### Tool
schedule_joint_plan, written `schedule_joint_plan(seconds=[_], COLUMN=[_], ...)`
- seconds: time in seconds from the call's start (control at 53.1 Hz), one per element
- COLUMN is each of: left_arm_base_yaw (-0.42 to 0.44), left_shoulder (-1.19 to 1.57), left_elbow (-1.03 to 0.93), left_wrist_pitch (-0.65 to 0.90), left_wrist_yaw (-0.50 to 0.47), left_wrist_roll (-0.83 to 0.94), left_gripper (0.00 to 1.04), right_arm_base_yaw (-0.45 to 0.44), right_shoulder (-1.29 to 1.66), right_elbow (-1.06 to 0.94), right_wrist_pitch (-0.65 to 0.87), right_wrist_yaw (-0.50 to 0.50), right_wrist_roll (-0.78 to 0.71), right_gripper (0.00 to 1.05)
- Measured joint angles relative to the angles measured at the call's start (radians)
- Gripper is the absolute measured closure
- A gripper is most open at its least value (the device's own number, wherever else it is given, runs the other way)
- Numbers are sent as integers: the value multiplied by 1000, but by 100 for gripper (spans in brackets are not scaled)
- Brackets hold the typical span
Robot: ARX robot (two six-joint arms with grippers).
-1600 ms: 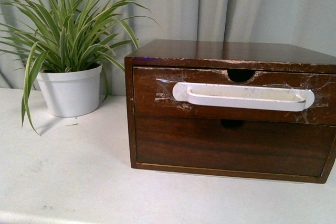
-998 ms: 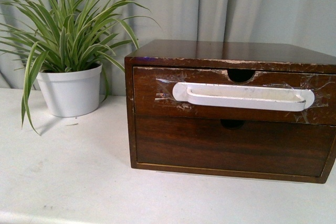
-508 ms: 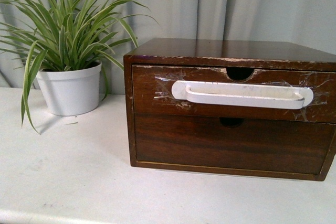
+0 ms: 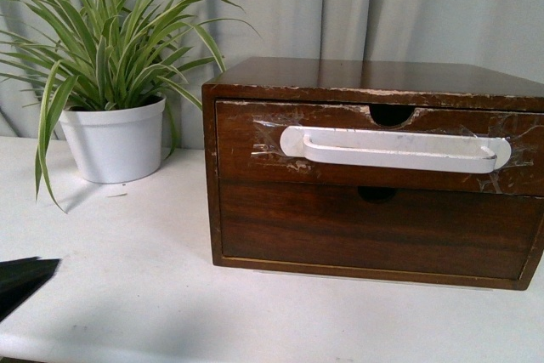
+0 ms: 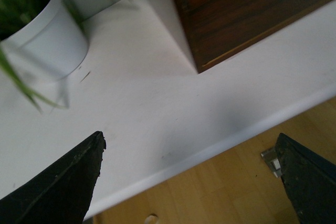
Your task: Open drawer
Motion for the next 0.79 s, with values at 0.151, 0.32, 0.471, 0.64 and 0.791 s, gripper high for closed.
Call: schedule_joint_plan(seconds=[0.151, 0.32, 0.471, 0.64, 0.791], left_arm_base_yaw=[-58, -113, -163, -209, -225], left_shoulder=[135, 271, 365, 502, 615], left_elbow=[167, 349, 485, 639, 760], left_wrist_pitch=[-102, -222, -303, -401, -482], left_wrist_yaw=[81, 190, 246, 270, 276], left_wrist_roll=[179, 335, 399, 485, 536], left_gripper=[6, 6, 6, 6, 6], right_arm_base_yaw=[26, 53, 71, 81, 97], right_shoulder=[124, 231, 307, 406, 469], right_elbow=[110, 214, 287, 367, 424], right_wrist_pitch=[-47, -95, -142, -182, -219], right_wrist_yaw=[8, 24, 38, 57, 60], right_wrist_roll=[-107, -195, -272, -348, -400], right_gripper=[9, 9, 9, 9, 9])
